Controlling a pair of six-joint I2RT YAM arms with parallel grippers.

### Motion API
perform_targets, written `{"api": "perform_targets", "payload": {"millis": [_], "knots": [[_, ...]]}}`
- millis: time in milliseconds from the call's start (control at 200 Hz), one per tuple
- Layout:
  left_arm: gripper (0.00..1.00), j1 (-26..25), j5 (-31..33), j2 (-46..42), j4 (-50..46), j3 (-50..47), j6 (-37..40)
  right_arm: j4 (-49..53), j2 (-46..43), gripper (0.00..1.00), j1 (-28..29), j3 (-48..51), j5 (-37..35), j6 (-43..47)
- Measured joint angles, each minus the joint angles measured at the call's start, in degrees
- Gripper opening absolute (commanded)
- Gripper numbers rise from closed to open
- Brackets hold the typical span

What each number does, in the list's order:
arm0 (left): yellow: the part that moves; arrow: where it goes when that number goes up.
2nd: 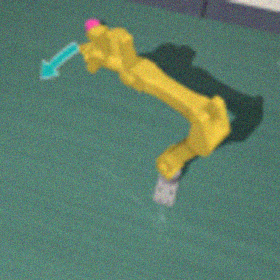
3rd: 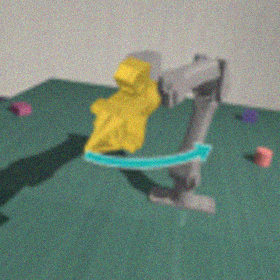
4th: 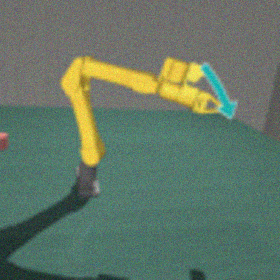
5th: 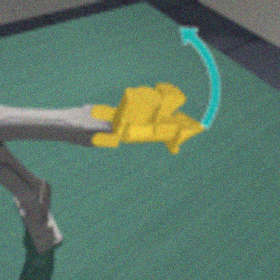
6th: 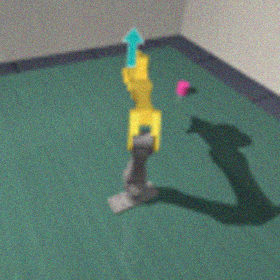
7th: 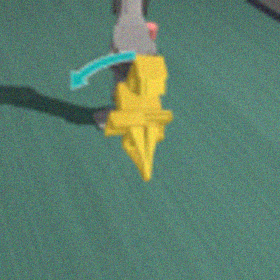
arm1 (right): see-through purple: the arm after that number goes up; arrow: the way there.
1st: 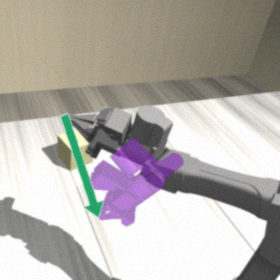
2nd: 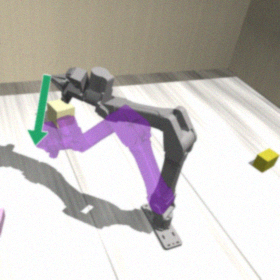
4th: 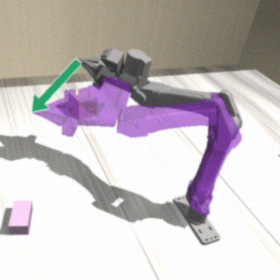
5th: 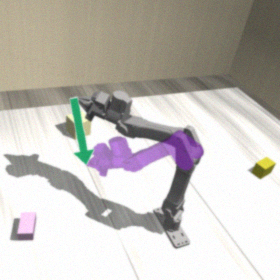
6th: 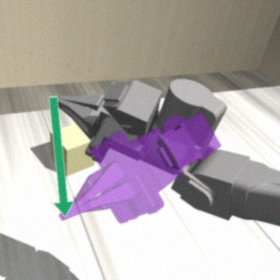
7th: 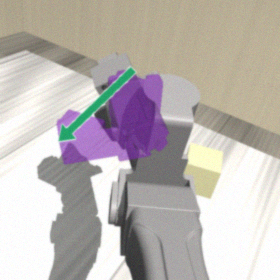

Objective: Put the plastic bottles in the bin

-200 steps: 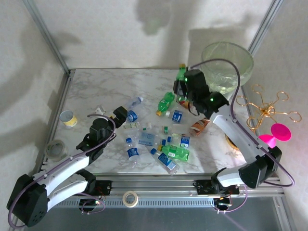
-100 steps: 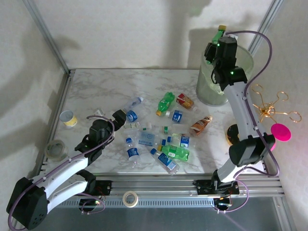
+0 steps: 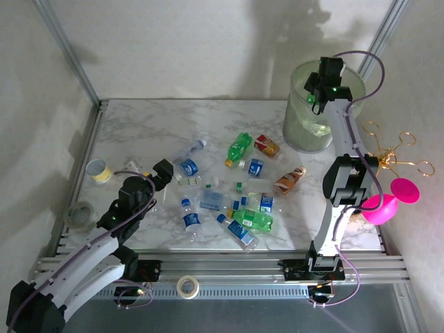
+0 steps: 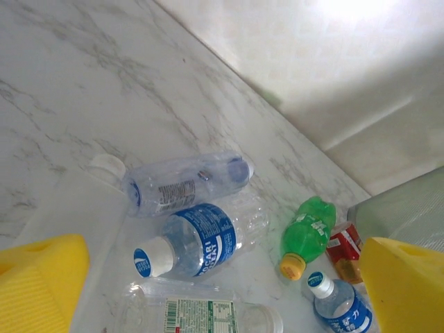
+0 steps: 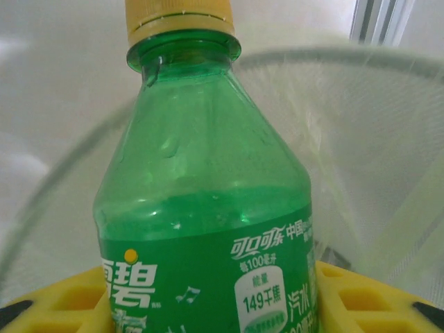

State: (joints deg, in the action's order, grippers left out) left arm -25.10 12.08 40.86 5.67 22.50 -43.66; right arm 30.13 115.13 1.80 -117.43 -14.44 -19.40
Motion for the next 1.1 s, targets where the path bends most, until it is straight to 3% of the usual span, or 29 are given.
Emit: {"api": "perform_targets", "payload": {"millis": [345, 501, 711, 901, 1097], "knots": [[1.0, 0.33, 4.15, -3.63, -3.04, 0.0, 0.59, 1.97, -1.51, 0.98, 0.39, -4.94, 0.98, 0.57], [1.0, 0.85, 5.07, -2.27, -4.92, 0.44, 2.84, 2.38, -6.43, 0.99, 2.38, -4.94, 0.94, 2.4], [1.0, 1.11, 5.6, 2.12, -8.35, 3.37, 5.88, 0.94, -16.76, 0.99, 14.95, 0.15, -1.42, 5.75], [1.0, 2.49, 5.29, 6.69, -9.57, 5.38, 6.64, -4.33, -24.81, 0.99, 26.6, 15.76, -2.78, 6.82], [1.0, 3.89, 3.67, 12.24, -13.29, 7.65, 6.56, -8.48, -25.99, 0.99, 35.95, 30.58, -4.2, 6.45]]}}
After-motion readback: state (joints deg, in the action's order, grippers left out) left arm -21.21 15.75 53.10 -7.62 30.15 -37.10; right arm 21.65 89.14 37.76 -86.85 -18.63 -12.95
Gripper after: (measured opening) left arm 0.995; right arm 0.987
